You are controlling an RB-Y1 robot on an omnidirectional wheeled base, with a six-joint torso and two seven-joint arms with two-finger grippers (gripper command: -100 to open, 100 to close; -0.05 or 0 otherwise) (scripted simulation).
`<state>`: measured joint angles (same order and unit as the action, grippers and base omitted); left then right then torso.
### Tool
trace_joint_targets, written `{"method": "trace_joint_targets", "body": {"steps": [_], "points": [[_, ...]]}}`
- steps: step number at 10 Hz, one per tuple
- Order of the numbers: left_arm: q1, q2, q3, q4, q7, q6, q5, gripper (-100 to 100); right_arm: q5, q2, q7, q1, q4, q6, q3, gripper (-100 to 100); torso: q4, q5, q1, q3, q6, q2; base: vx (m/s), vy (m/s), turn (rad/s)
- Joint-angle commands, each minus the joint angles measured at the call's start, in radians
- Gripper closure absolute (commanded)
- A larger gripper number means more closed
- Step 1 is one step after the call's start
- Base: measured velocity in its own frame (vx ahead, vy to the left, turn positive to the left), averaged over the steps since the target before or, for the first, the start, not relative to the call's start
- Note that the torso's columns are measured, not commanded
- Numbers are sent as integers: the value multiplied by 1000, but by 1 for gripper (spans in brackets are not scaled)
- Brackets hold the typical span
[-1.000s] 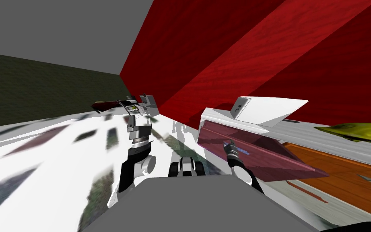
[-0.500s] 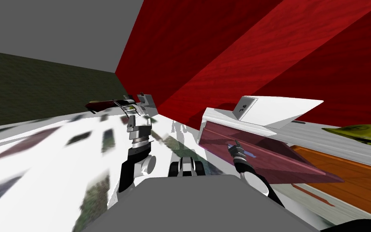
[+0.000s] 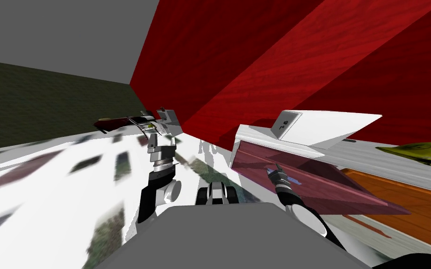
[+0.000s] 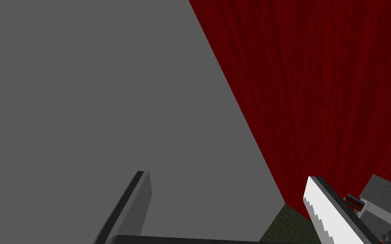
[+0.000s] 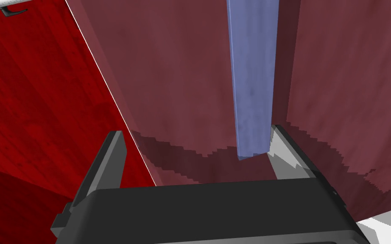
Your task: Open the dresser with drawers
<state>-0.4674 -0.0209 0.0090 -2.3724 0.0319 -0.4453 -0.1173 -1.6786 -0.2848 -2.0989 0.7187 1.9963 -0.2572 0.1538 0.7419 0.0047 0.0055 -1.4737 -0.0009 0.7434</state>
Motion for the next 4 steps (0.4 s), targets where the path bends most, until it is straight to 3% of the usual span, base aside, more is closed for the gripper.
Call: {"method": "trace_joint_targets", "body": {"steps": [1,4], "points": [[0,0,0,0,0,0,0,0,0,1,0,1,-2,1,-1,0,-1,-1,-1,-1,1,-2,0,0,0],[0,0,0,0,0,0,0,0,-1,2,0,4,-7,2,-4,0,-3,-3,-3,-2,1,-4,0,0,0]]}}
